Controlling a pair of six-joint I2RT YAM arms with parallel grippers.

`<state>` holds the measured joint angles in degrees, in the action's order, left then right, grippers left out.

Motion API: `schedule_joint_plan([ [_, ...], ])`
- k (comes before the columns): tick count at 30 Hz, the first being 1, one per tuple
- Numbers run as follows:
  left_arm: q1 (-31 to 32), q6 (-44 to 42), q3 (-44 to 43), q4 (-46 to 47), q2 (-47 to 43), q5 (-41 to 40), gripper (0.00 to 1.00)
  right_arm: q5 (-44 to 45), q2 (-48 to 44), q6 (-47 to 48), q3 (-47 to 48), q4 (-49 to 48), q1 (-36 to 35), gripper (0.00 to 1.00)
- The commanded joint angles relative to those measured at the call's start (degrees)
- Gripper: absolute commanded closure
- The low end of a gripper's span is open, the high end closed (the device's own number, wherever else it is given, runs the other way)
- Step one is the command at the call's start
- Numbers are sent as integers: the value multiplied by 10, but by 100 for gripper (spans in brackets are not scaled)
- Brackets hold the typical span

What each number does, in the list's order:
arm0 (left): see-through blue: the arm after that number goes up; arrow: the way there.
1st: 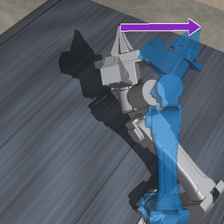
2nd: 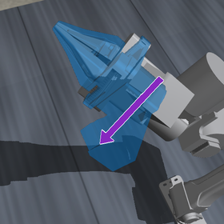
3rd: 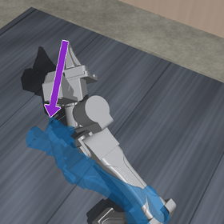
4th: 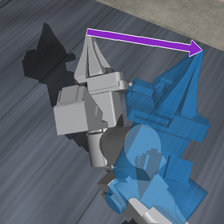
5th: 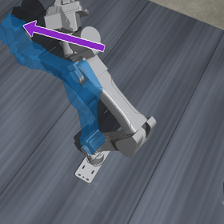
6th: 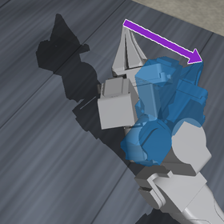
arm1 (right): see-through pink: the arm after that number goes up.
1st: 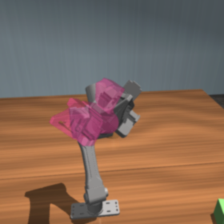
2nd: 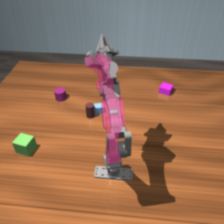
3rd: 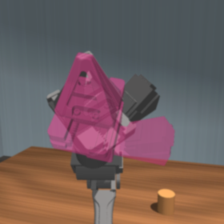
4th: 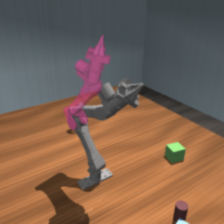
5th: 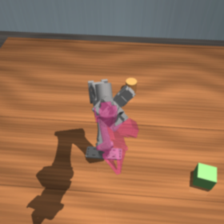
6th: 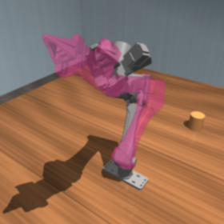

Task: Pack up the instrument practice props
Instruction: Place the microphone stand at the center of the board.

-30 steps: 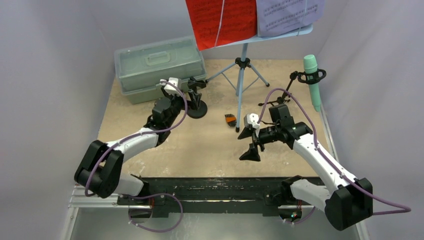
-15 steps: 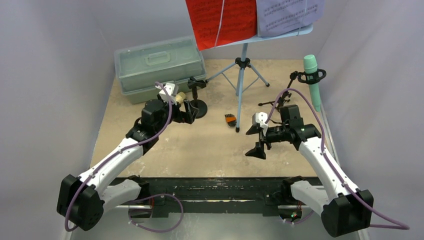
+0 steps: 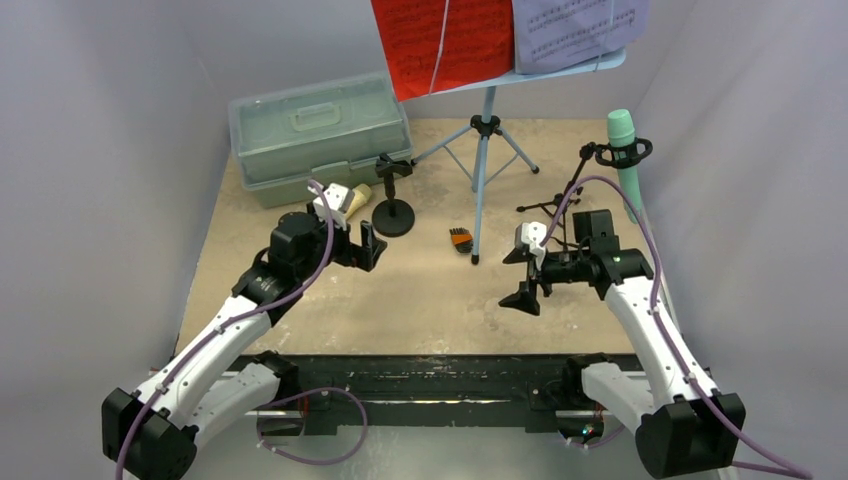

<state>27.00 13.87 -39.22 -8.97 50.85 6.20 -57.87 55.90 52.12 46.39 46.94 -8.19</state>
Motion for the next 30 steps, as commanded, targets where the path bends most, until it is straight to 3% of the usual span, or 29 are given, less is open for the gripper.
schedule_joint_plan([
  [1, -4, -17, 3, -11, -10, 6, 0, 30, -27, 6, 31, 20, 3, 1],
  [13, -4, -11, 0, -17, -16, 16, 1, 107, -52, 32, 92, 107, 3, 1],
  [30, -4, -10, 0, -22, -22, 7, 1, 125, -87, 23, 181, 185, 3, 1],
])
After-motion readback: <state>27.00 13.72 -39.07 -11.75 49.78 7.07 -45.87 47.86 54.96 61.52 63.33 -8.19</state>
